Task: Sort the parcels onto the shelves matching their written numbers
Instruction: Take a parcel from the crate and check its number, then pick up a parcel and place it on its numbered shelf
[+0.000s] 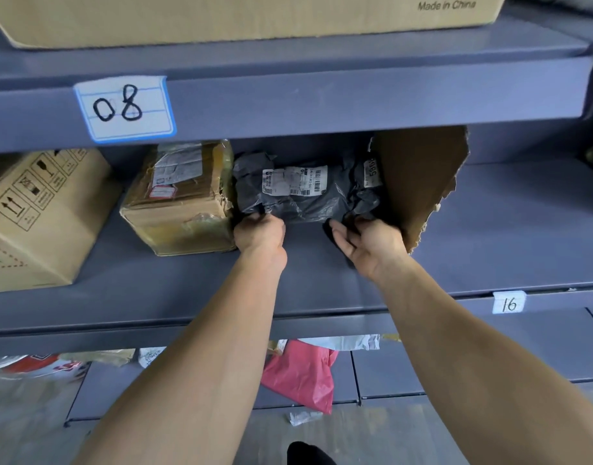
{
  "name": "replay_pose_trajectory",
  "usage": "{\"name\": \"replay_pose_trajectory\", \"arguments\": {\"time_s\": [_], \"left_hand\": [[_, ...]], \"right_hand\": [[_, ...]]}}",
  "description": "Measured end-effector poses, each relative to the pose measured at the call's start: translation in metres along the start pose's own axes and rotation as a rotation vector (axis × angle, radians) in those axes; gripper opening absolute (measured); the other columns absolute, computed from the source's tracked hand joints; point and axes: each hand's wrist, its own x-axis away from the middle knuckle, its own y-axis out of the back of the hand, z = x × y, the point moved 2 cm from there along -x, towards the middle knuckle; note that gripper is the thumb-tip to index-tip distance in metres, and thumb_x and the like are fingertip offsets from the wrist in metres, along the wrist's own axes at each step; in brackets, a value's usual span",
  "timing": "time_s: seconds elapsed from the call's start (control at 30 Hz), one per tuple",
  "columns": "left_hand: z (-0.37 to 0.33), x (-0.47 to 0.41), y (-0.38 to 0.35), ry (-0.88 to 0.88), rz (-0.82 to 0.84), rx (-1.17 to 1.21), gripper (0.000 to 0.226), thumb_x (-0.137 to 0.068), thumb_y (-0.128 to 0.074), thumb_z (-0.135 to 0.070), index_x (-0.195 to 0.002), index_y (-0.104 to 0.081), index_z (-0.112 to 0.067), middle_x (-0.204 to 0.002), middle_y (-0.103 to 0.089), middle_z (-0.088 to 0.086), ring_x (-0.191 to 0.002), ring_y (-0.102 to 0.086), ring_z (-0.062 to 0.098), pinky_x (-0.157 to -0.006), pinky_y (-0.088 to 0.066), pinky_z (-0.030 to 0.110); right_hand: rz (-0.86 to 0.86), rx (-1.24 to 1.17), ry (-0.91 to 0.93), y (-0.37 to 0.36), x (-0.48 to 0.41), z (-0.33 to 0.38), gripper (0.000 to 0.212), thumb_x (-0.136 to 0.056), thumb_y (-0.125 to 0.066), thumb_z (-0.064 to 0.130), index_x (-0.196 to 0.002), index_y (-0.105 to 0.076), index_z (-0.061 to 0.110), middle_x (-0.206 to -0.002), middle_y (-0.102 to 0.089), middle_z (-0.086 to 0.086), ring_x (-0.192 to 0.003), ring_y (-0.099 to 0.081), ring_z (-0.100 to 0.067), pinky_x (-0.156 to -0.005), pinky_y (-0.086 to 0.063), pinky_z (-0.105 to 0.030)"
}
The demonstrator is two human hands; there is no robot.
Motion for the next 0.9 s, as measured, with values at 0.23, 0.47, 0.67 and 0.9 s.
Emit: {"name": "replay_pose_trajectory", "arguments": {"time_s": [0.23,0.47,0.67,0.9], "left_hand": [[-0.009,0.032,0.024,-0.057,0.016,-0.211,0.031,-0.08,-0.059,0.019,-0.072,-0.054,-0.011,-0.043,-0.051,-0.003,-0.058,-0.041,0.019,-0.068,-0.041,0.03],[-0.02,0.08,0.061,-0.007,0.045,-0.478,0.01,-0.088,-0.073,-0.014,-0.093,-0.065,-0.017,-0.097,-0.067,0.009,-0.073,-0.061,0.021,-0.085,-0.056,0.036],[-0.068,0.156,0.086,-0.201,0.181,-0.997,0.018,-0.096,-0.061,-0.031,-0.1,-0.067,-0.015,-0.122,-0.065,0.01,-0.116,-0.06,0.032,-0.098,-0.047,0.034],[-0.115,0.231,0.113,-0.406,0.354,-1.367,0.04,-0.099,-0.054,-0.037,-0.131,-0.06,-0.014,-0.142,-0.056,0.006,-0.129,-0.052,0.026,-0.102,-0.041,0.03]], "right_hand": [[0.03,0.139,-0.014,0.012,0.029,0.0,0.017,-0.104,-0.041,0.0,-0.112,-0.055,0.004,-0.111,-0.065,-0.008,-0.087,-0.072,-0.027,-0.066,-0.058,-0.035],[-0.016,0.647,0.087,0.029,0.085,0.016,0.016,-0.103,-0.052,0.015,-0.118,-0.052,0.009,-0.101,-0.058,-0.01,-0.07,-0.063,-0.016,-0.047,-0.051,-0.018],[-0.074,1.348,0.195,0.025,0.148,0.035,0.033,-0.098,-0.051,0.036,-0.119,-0.062,0.013,-0.088,-0.058,-0.008,-0.073,-0.051,-0.028,-0.069,-0.042,-0.033],[0.059,1.662,0.265,-0.001,0.252,0.042,0.057,-0.103,-0.047,0.044,-0.152,-0.04,0.017,-0.144,-0.054,-0.012,-0.122,-0.057,-0.029,-0.099,-0.044,-0.033]]}}
